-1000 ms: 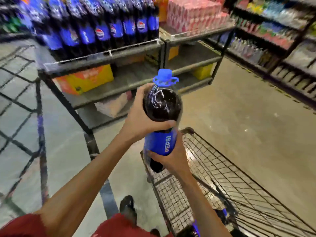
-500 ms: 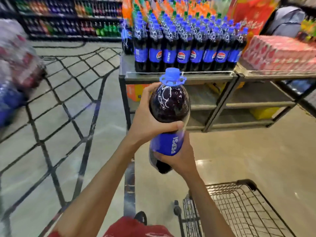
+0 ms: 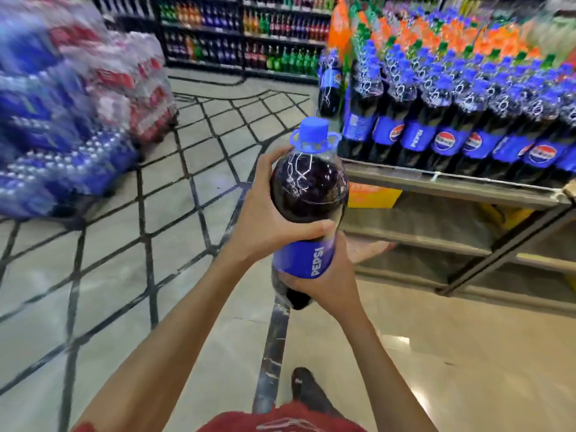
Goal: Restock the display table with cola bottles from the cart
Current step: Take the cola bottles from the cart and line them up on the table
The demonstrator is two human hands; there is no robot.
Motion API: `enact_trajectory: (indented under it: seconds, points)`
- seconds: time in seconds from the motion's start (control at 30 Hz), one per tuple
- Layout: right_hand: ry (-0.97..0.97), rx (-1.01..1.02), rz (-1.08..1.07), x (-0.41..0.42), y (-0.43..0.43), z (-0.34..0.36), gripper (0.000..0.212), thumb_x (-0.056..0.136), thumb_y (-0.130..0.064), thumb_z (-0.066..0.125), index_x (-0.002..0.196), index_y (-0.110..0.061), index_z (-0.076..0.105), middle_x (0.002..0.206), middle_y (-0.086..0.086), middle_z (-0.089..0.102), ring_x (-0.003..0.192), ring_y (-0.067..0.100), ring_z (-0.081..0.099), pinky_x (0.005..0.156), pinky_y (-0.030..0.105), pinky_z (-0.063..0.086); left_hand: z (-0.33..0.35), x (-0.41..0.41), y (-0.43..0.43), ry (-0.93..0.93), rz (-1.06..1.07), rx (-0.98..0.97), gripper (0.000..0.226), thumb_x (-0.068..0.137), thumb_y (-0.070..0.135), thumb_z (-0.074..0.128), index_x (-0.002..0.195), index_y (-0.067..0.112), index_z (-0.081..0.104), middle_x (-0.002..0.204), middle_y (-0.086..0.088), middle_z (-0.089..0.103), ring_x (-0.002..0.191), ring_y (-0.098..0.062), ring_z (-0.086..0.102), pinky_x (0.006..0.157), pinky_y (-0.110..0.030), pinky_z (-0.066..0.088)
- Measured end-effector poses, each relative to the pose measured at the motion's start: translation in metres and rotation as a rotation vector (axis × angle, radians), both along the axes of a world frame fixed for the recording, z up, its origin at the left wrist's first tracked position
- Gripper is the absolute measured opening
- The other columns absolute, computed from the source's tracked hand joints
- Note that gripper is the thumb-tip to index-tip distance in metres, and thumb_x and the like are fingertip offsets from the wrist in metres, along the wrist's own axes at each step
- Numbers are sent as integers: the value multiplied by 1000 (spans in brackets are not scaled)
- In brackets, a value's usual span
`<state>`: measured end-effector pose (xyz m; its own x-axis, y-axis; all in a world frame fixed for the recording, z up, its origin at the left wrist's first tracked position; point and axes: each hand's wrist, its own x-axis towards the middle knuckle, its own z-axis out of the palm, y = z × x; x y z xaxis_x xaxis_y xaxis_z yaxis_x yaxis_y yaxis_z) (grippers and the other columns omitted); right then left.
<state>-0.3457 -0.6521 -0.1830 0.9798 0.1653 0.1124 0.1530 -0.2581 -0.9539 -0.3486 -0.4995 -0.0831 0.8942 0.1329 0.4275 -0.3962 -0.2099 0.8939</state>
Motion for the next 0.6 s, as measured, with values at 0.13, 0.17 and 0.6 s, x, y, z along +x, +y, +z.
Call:
enact_trajectory:
  seconds: [0.13,0.17,0.6]
  points:
    - [-2,-11,29,41,35,-2,105,52,-35,102,138,-28,42,120,-22,61,109,0,63,85,30,60,-1,35,32,23,48,6,104,51,29,93,139,25,39,136,7,57,126,-12,59,105,-32,49]
    - [-4,-15,37,52,43,-1,106,52,-35,101,139,-28,41,120,-24,60,109,-2,62,84,28,59,0,46,39,28,59,9,104,50,31,92,139,25,39,136,9,57,126,-10,58,104,-32,49]
    - [-4,-22,114,236,138,4,99,50,-39,100,129,-36,40,114,-33,58,108,0,63,82,27,60,4,216,136,6,105,43,106,53,24,94,142,16,37,135,7,57,126,-17,59,101,-30,50]
